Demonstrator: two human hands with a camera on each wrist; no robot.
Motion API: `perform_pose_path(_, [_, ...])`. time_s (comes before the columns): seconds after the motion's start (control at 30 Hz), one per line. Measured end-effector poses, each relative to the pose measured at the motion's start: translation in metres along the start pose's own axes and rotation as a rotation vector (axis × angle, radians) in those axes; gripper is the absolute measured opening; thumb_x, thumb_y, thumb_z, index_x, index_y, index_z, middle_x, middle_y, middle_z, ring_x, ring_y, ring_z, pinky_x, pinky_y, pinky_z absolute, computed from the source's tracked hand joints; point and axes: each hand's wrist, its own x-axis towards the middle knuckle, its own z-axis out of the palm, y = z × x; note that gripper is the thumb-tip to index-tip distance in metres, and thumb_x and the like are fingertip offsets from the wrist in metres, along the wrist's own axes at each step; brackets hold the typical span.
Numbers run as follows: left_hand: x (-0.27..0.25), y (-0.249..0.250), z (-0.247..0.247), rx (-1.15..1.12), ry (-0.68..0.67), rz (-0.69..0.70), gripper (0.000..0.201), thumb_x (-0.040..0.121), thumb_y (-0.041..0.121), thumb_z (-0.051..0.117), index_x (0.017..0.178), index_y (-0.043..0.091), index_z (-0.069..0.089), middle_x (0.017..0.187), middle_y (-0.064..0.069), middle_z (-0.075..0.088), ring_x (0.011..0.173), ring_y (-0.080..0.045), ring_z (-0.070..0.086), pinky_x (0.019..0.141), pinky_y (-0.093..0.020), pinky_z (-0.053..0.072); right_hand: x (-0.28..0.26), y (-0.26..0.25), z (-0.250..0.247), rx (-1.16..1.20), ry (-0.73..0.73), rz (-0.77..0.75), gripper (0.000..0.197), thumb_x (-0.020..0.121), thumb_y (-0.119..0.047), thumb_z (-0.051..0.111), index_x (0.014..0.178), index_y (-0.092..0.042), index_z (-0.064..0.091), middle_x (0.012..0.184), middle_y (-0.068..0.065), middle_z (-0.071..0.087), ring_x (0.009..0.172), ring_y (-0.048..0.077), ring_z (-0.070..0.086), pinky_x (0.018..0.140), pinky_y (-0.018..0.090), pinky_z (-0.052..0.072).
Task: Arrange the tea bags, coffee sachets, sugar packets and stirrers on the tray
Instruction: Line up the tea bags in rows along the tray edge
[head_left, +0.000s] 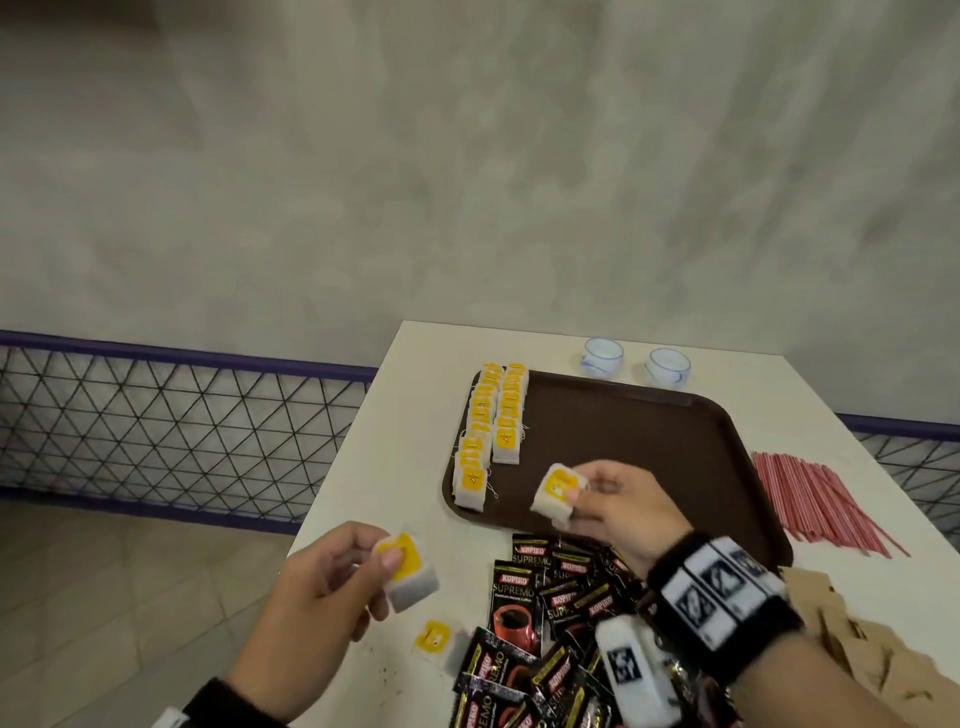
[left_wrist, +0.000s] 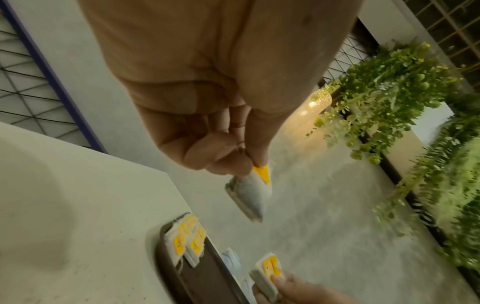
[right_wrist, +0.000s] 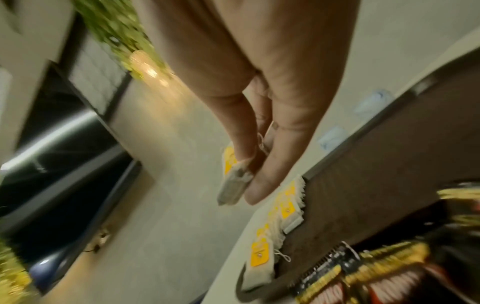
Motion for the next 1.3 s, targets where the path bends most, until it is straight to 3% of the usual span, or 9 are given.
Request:
perform_pose_path(0.17, [0.008, -0.01, -0.016, -0.023, 0.032, -0.029, 0.018, 0.069, 0.029, 0.075, 0.07, 0.013, 0.067, 0.052, -0.01, 0.055, 0.049, -0.02, 0.045, 0.039, -0.019, 0.034, 0.08, -0.004, 0.027, -0.344, 0.102, -0.016, 0.016, 0.087, -0.002, 0.064, 0.077, -0.014, 0.061, 0.075, 0.008, 0.063, 0.064, 0.015, 0.06, 0.055, 0.023, 0.05])
perform_pose_path(0.33, [0.016, -0.022, -0.025, -0.015, 0.074, -0.048, 0.012, 0.072, 0.025, 0.066, 0.068, 0.013, 0.066, 0.049, -0.014, 0.054, 0.049, -0.022, 0.043, 0.04, -0.019, 0.034, 0.123, 0.0, 0.053, -0.442, 0.113, 0.115, 0.016, 0.088, -0.002, 0.064, 0.096, -0.014, 0.057, 0.068, 0.008, 0.061, 0.055, 0.014, 0.058, 0.045, 0.02, 0.05])
perform_pose_path(0.57, [0.023, -0.035, -0.031, 0.005, 0.087, -0.076, 0.016, 0.077, 0.027, 0.074, 0.068, 0.016, 0.065, 0.05, -0.008, 0.055, 0.05, -0.02, 0.042, 0.041, -0.02, 0.033, 0.154, 0.004, 0.067, -0.581, 0.206, 0.139, 0.015, 0.083, -0.003, 0.069, 0.083, -0.015, 0.06, 0.088, 0.016, 0.066, 0.07, 0.026, 0.066, 0.071, 0.04, 0.06])
perform_pose_path(0.7, [0.026, -0.03, -0.026, 0.011, 0.055, -0.065, 0.031, 0.065, 0.048, 0.071, 0.072, 0.019, 0.067, 0.052, -0.007, 0.057, 0.051, -0.02, 0.043, 0.043, -0.022, 0.033, 0.158, 0.001, 0.064, -0.834, 0.188, 0.072, 0.017, 0.083, -0.01, 0.068, 0.099, -0.005, 0.065, 0.103, 0.015, 0.069, 0.096, 0.031, 0.068, 0.084, 0.043, 0.057])
perform_pose_path(0.83, [0.03, -0.018, -0.015, 0.035, 0.026, -0.035, 0.013, 0.078, 0.026, 0.07, 0.072, 0.015, 0.065, 0.055, -0.004, 0.057, 0.048, -0.013, 0.047, 0.043, -0.022, 0.035, 0.145, -0.01, 0.056, -0.864, 0.144, 0.05, 0.033, 0.081, -0.022, 0.073, 0.106, -0.009, 0.055, 0.098, 0.011, 0.063, 0.09, 0.028, 0.064, 0.085, 0.043, 0.056])
perform_pose_path(0.9, [0.034, -0.011, -0.009, 0.023, 0.013, -0.008, 0.013, 0.076, 0.019, 0.068, 0.075, 0.007, 0.064, 0.058, -0.001, 0.057, 0.048, -0.012, 0.05, 0.043, -0.019, 0.036, 0.125, -0.021, 0.055, -0.742, 0.095, 0.001, 0.03, 0.083, -0.024, 0.072, 0.104, -0.013, 0.054, 0.091, 0.008, 0.061, 0.078, 0.023, 0.061, 0.074, 0.039, 0.058])
perform_pose_path(0.97, [0.038, -0.004, -0.002, 0.004, 0.001, 0.006, 0.012, 0.078, 0.013, 0.068, 0.077, 0.002, 0.063, 0.058, -0.001, 0.057, 0.048, -0.012, 0.051, 0.043, -0.016, 0.037, 0.087, -0.035, 0.057, -0.543, -0.07, -0.052, 0.023, 0.087, -0.021, 0.068, 0.104, -0.012, 0.055, 0.086, 0.007, 0.061, 0.069, 0.017, 0.059, 0.063, 0.031, 0.054])
perform_pose_path(1.13, [0.041, 0.01, 0.017, -0.018, -0.066, 0.035, 0.008, 0.08, 0.004, 0.068, 0.076, 0.004, 0.061, 0.053, 0.0, 0.057, 0.046, -0.01, 0.049, 0.044, -0.012, 0.036, -0.014, -0.035, 0.06, -0.215, -0.611, -0.083, 0.032, 0.081, -0.021, 0.068, 0.11, -0.009, 0.063, 0.096, 0.01, 0.07, 0.079, 0.012, 0.064, 0.069, 0.026, 0.053])
perform_pose_path(1.3, [0.026, 0.014, 0.032, 0.071, -0.145, 0.02, 0.008, 0.08, 0.012, 0.07, 0.078, 0.012, 0.062, 0.06, 0.004, 0.058, 0.05, -0.011, 0.053, 0.046, -0.011, 0.037, -0.051, -0.008, 0.053, -0.219, -0.41, -0.213, 0.015, 0.079, -0.003, 0.074, 0.094, -0.004, 0.07, 0.088, 0.023, 0.071, 0.073, 0.02, 0.064, 0.067, 0.03, 0.053])
